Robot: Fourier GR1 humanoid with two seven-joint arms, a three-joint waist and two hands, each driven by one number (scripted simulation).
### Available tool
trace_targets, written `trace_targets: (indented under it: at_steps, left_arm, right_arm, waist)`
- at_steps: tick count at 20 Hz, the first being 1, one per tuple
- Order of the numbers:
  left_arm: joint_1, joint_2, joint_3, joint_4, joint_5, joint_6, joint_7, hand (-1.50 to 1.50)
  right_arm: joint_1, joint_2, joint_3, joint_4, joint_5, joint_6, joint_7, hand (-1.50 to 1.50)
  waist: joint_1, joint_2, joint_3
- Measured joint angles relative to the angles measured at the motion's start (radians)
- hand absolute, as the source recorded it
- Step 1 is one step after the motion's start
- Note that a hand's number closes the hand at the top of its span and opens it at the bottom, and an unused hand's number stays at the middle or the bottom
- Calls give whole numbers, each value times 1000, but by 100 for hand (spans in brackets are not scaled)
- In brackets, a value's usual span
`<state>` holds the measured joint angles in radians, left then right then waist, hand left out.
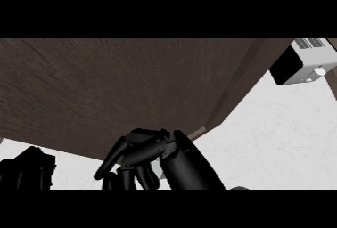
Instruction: Pick up the bottled water, place it into the cabinet and close the cabinet
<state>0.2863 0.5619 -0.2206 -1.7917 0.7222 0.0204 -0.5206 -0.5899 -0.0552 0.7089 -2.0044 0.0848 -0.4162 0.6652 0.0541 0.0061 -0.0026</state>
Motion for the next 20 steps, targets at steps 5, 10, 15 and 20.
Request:
trace_targets:
  at_steps: [5, 10, 15, 20]
  left_arm:
    - [36, 8, 28, 0, 5, -40, -16, 150]
    - [66, 27, 78, 27, 25, -109, -34, 150]
    - [75, 30, 106, 12, 33, -128, -18, 150]
    - [66, 29, 109, 5, 26, -129, -3, 150]
  right_arm:
    - [-112, 39, -162, 245, -195, 67, -110, 150]
    - [-190, 40, -325, 489, -315, 216, -230, 150]
    - [-253, 45, -401, 680, -367, 355, -360, 150]
    - [-291, 55, -415, 777, -400, 458, -444, 150]
  waist:
    - [-7, 2, 2]
    - [-16, 1, 3]
    - [-18, -19, 2]
    - [-5, -32, -6]
